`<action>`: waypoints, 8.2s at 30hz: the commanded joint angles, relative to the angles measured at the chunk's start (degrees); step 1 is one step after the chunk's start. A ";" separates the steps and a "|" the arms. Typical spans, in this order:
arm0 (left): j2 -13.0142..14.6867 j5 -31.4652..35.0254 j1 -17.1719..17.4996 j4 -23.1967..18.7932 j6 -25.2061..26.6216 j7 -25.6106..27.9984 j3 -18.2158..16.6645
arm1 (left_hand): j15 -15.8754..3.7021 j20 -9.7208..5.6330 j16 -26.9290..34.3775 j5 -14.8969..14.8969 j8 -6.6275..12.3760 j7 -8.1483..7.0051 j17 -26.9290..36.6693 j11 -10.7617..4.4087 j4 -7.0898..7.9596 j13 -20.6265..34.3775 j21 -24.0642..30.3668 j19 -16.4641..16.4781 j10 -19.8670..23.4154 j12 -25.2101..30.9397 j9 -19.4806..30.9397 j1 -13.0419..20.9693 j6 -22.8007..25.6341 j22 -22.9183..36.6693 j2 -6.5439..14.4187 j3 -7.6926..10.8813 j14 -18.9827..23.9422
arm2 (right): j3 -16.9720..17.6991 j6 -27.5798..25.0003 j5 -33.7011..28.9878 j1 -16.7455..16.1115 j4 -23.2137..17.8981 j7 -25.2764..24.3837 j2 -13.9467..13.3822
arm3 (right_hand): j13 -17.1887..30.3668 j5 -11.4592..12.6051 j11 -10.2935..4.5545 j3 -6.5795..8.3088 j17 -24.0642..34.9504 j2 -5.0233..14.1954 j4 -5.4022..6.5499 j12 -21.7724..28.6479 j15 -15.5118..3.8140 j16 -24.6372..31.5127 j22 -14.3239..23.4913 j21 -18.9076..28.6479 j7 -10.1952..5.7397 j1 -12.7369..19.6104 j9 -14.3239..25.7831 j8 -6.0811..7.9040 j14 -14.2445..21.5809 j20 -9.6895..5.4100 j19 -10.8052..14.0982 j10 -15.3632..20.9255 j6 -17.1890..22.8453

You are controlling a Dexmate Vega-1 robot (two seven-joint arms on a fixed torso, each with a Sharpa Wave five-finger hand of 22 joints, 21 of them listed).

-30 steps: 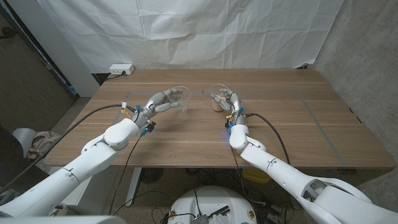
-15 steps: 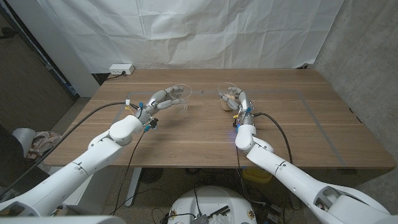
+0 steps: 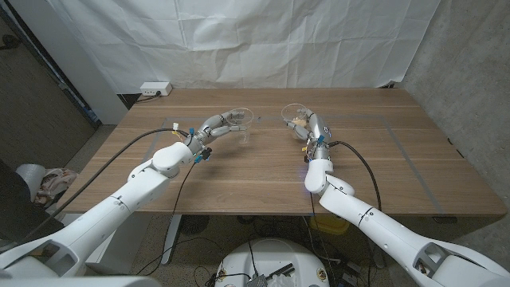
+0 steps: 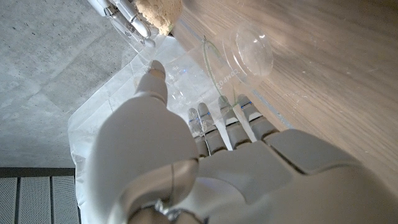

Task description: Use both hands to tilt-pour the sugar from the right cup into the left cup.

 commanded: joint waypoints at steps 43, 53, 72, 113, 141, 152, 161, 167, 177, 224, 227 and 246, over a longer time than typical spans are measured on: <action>-2.41 2.48 -16.05 5.16 11.54 -15.02 9.40 | -2.66 1.60 -1.19 -0.25 0.00 1.89 -0.22 0.87 0.54 0.60 0.32 -0.53 0.72 -0.14 0.66 -3.38 1.15 0.26 2.37 0.83 1.12 | -10.74 -25.10 -25.73 4.55 -7.90 6.27 -4.97 | 2.22 0.05 -0.80 -2.24 1.66 1.44 0.71 2.33 -9.06 -2.43 0.06 1.12 -0.70 0.25 0.48 1.41 2.32 -1.50 0.51 0.16 0.81; -2.71 2.52 -16.50 6.10 10.85 -15.52 9.47 | -2.73 1.47 -1.36 -0.25 -0.01 1.82 -0.26 1.05 0.41 0.64 0.36 -0.56 0.70 -0.19 0.73 -3.41 1.30 0.26 2.45 1.04 1.20 | -12.92 -28.86 -31.10 6.05 -7.70 8.51 -5.39 | 2.35 0.07 -1.01 -2.67 1.97 1.70 0.91 2.65 -9.07 -2.91 0.02 1.37 -0.79 0.27 0.38 1.63 2.83 -1.64 0.86 0.52 1.16; -4.40 3.11 -18.43 9.75 9.47 -16.72 10.30 | -2.77 1.42 -1.62 -0.26 -0.12 1.85 -0.31 1.04 0.27 0.71 0.42 -0.64 0.79 -0.24 0.85 -3.57 1.32 0.27 2.49 1.32 1.32 | -15.63 -29.87 -39.40 8.22 -7.92 13.50 -7.07 | 1.98 0.12 -1.43 -3.41 2.62 2.21 1.05 2.87 -9.17 -3.90 -0.10 1.61 -1.29 0.77 0.12 2.19 3.75 -2.00 0.94 1.30 2.03; -2.93 3.30 -18.03 6.81 10.93 -17.10 10.21 | -2.81 1.57 -2.20 -0.31 -0.12 1.97 -0.30 1.00 0.10 0.87 0.58 -0.71 0.69 -0.51 1.14 -4.17 1.92 0.26 2.48 1.78 1.32 | -4.25 -14.70 -14.12 5.88 -4.69 8.06 -3.30 | 2.05 -0.02 -0.83 -6.07 3.87 2.47 2.33 2.74 -8.91 -6.56 -0.26 1.69 -1.00 -0.46 -0.33 2.28 3.59 -2.40 0.22 0.37 1.29; -6.79 5.04 -20.94 12.41 8.00 -17.80 12.04 | -2.76 1.61 -2.42 -0.32 -0.22 1.96 -0.23 0.87 -0.10 0.98 0.69 -0.76 0.71 -0.72 1.38 -4.46 1.95 0.25 2.40 2.05 1.46 | -8.96 -22.21 -26.77 5.47 -11.44 8.24 -7.04 | 1.90 0.05 -0.76 -7.33 5.14 2.85 2.77 2.85 -8.90 -7.13 -0.28 1.89 -0.74 -0.62 -0.48 2.58 4.07 -2.11 0.28 0.64 1.51; -7.23 5.09 -21.27 12.90 6.89 -17.97 11.97 | -2.72 1.58 -2.56 -0.34 -0.30 1.92 -0.18 1.01 -0.13 1.02 0.68 -0.89 0.63 -0.83 1.46 -4.62 1.84 0.24 2.35 2.07 1.20 | -10.78 -26.00 -32.47 6.52 -10.57 10.35 -6.97 | 1.85 0.09 -0.79 -7.79 5.46 3.07 2.95 2.81 -9.01 -7.55 -0.30 1.96 -1.09 -0.62 -0.59 2.61 4.16 -2.17 0.27 0.57 1.42; -7.77 4.69 -21.49 14.07 4.56 -18.65 11.67 | -2.78 1.65 -2.82 -0.39 -0.96 1.68 -0.04 0.86 -0.20 1.04 0.58 -1.35 -0.95 -1.61 1.52 -4.98 0.52 0.23 2.05 1.89 0.46 | -12.87 -27.64 -38.11 7.69 -9.78 11.82 -7.53 | 1.66 0.14 -0.90 -8.20 5.79 3.25 3.00 2.79 -8.98 -7.86 -0.32 2.05 -1.10 -0.42 -0.69 2.73 4.45 -2.20 0.37 0.77 1.54; -8.08 4.61 -21.90 14.66 3.99 -19.19 11.71 | -3.26 1.17 -2.74 -0.41 -1.15 1.21 -0.02 0.22 -0.54 0.95 0.55 -1.53 -1.13 -1.90 1.36 -5.04 0.68 0.19 1.31 1.58 0.63 | -13.45 -28.62 -40.80 7.95 -8.98 12.26 -7.51 | 1.64 0.16 -1.16 -8.47 5.93 3.34 3.04 2.76 -9.05 -8.14 -0.34 2.10 -1.14 -0.32 -0.74 2.76 4.56 -2.32 0.40 0.71 1.50; -8.62 4.68 -22.40 15.73 3.61 -19.62 11.93 | -2.87 1.66 -2.92 -0.39 -1.82 1.87 0.18 0.58 -0.30 0.70 0.42 -2.00 -2.26 -2.64 1.17 -5.64 -0.15 0.17 1.37 1.32 -0.19 | -14.61 -29.11 -46.03 8.52 -9.52 14.65 -8.83 | 1.58 0.20 -1.28 -8.94 6.17 3.51 3.08 2.91 -9.16 -8.61 -0.37 2.15 -1.54 -0.05 -0.83 3.02 4.85 -2.65 0.38 1.15 1.91; -8.91 3.74 -22.19 16.73 2.65 -20.62 11.68 | -2.70 1.90 -2.88 -0.32 -2.64 2.39 0.29 0.77 -0.54 0.25 0.66 -2.11 -1.47 -2.99 1.35 -6.13 0.56 0.13 1.79 1.43 0.12 | -16.20 -21.22 -71.92 14.22 -8.55 34.58 -11.35 | 1.87 0.14 -2.56 -11.81 7.28 3.74 4.04 2.96 -9.17 -10.82 -0.53 1.75 -2.59 -0.44 -1.19 3.82 5.41 -3.94 -0.97 1.35 2.64; -8.70 3.68 -22.07 16.49 2.92 -20.58 11.61 | -2.69 1.98 -2.90 -0.32 -2.70 2.45 0.30 0.91 -0.50 0.24 0.66 -2.13 -1.50 -3.01 1.37 -6.20 0.51 0.13 1.83 1.43 0.10 | -15.80 -21.14 -72.71 14.00 -8.68 35.04 -11.78 | 1.85 0.10 -2.59 -12.04 7.30 3.64 4.11 2.93 -9.18 -10.97 -0.54 1.66 -2.59 -0.54 -1.19 3.85 5.39 -4.00 -1.17 1.33 2.64; -9.83 3.41 -23.09 18.80 2.18 -21.66 11.96 | -2.71 1.96 -2.98 -0.33 -2.85 2.50 0.29 0.87 -0.48 0.18 0.73 -2.16 -1.39 -3.06 1.52 -6.41 0.74 0.13 1.92 1.52 0.16 | -13.03 -21.66 -74.44 12.70 -8.27 28.80 -13.58 | 1.93 0.06 -3.11 -13.12 7.53 3.64 4.35 2.91 -9.37 -11.95 -0.62 1.42 -3.37 -0.30 -1.36 4.31 5.51 -4.39 -1.58 1.62 3.57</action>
